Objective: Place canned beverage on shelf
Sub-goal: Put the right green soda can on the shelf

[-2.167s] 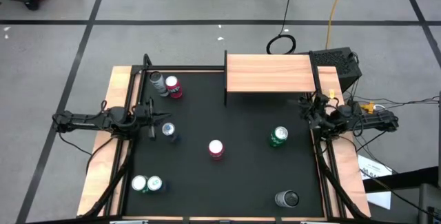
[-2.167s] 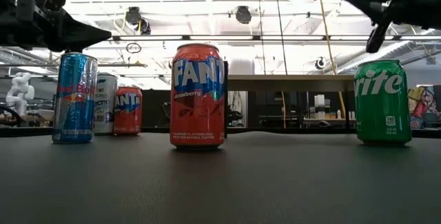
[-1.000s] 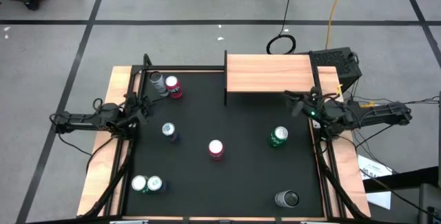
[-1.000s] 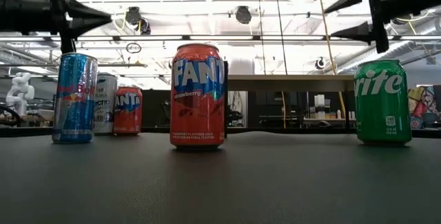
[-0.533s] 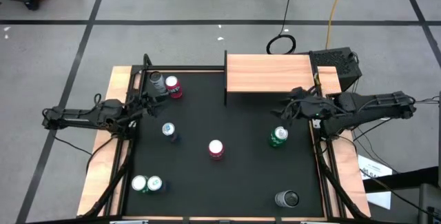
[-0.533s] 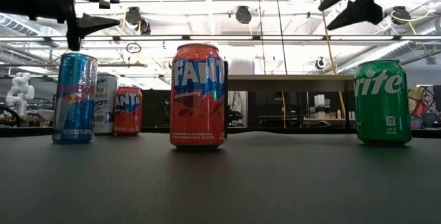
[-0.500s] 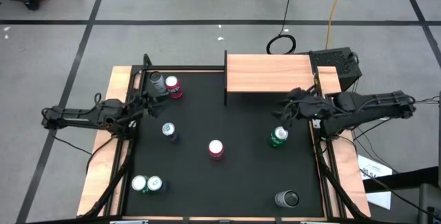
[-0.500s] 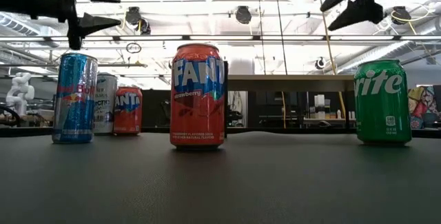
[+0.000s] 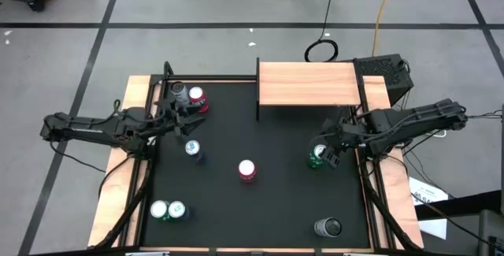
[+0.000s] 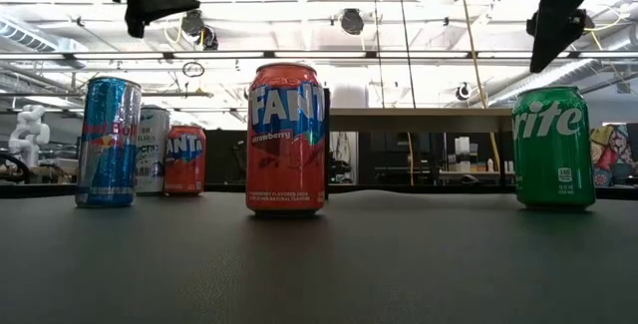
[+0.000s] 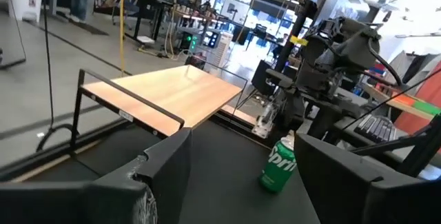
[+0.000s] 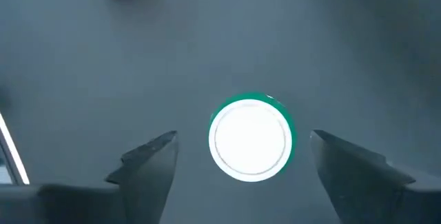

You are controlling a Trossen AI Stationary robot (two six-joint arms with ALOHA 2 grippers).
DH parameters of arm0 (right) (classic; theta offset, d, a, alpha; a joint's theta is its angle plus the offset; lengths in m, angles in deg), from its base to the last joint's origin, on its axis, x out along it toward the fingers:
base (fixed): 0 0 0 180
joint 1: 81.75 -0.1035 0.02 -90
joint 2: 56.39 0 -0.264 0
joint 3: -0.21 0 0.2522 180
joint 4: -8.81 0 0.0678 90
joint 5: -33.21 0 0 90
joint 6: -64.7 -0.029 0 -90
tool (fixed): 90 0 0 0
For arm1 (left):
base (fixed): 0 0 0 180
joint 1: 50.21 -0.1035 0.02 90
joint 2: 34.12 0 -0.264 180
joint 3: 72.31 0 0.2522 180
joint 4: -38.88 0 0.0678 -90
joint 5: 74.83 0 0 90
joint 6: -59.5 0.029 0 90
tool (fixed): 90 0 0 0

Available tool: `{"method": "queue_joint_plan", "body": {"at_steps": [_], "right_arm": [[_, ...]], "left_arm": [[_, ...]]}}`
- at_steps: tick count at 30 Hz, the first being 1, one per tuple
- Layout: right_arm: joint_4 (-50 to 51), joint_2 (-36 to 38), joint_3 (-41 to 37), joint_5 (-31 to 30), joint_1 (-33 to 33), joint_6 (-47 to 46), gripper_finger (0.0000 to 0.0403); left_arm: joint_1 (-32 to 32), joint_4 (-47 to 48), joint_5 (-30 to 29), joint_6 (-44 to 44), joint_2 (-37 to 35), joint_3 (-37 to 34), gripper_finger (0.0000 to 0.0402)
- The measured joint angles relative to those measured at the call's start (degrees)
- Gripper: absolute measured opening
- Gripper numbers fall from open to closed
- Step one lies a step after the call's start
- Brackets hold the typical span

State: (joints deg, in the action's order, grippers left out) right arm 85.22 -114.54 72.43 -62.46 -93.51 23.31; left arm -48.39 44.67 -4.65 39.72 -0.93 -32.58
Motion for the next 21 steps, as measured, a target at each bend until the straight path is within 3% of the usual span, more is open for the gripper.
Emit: {"method": "queue_joint_plan", "body": {"at_steps": [7, 15, 21], "right_arm": [[1.8, -4.4, 0.0, -1.7, -3.5, 4.8, 0.0367], [3.2, -8.4, -0.3, -7.6, -3.8, 3.3, 0.0366], [-1.1, -8.0, -5.2, -6.9, -4.2, -1.1, 0.0365]], "left_arm": [[0.0, -3.8, 1.2, -1.3, 6.8, 0.1, 0.0257], [0.1, -7.1, 1.4, -0.4, 13.8, 0.1, 0.0257], [0.1, -8.4, 1.4, 1.1, 16.9, 1.7, 0.0257]]}}
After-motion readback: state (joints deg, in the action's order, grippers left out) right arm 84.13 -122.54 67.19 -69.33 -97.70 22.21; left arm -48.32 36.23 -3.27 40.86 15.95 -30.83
